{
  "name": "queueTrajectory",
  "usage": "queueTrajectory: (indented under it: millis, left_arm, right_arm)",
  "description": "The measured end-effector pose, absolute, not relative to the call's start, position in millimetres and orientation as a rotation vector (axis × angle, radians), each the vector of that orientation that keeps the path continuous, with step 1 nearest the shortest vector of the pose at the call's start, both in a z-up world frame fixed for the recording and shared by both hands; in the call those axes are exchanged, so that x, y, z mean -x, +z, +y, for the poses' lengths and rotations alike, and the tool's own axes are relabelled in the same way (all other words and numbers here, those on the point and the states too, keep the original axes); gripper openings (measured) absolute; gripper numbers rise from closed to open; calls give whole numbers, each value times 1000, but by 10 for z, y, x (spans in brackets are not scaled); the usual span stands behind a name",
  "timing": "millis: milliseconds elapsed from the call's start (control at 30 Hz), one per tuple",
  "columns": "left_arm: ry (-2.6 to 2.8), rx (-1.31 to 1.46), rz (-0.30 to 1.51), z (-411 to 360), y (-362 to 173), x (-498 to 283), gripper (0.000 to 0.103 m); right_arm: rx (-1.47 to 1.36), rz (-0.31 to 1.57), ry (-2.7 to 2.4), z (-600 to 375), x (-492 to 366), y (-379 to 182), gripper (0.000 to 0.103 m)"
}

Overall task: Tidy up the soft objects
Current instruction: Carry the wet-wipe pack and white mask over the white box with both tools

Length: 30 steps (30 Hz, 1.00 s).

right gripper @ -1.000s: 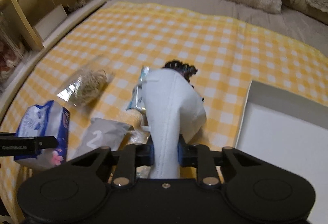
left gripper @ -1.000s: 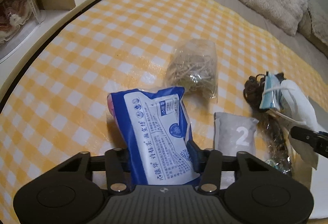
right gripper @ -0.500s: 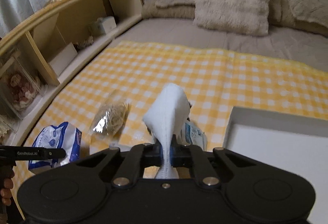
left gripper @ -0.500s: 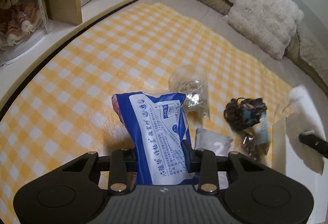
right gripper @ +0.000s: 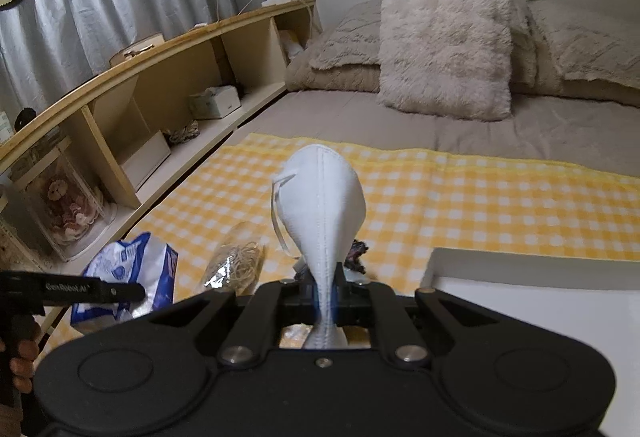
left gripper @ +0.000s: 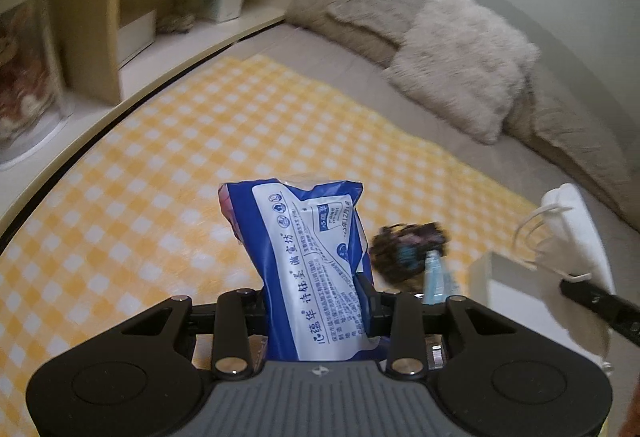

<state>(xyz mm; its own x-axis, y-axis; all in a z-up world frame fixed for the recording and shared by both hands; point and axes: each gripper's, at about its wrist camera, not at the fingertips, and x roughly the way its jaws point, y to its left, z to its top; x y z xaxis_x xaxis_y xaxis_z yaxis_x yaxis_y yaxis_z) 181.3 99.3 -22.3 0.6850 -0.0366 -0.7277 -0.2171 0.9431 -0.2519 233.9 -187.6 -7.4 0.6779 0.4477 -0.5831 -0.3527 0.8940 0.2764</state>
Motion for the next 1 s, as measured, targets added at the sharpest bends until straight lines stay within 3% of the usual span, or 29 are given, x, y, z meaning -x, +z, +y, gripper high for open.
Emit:
queueTrajectory:
  millis: [533,1000]
  left_arm:
    - [-158,243,773,-132,-59,-2000,38]
    - [-302,255,800,-789,-278,-2093,38]
  right_arm:
    - [-201,647,217,-3010,-1998,-27,6]
    - [-186,695,5,-3911,-1764,-223,6]
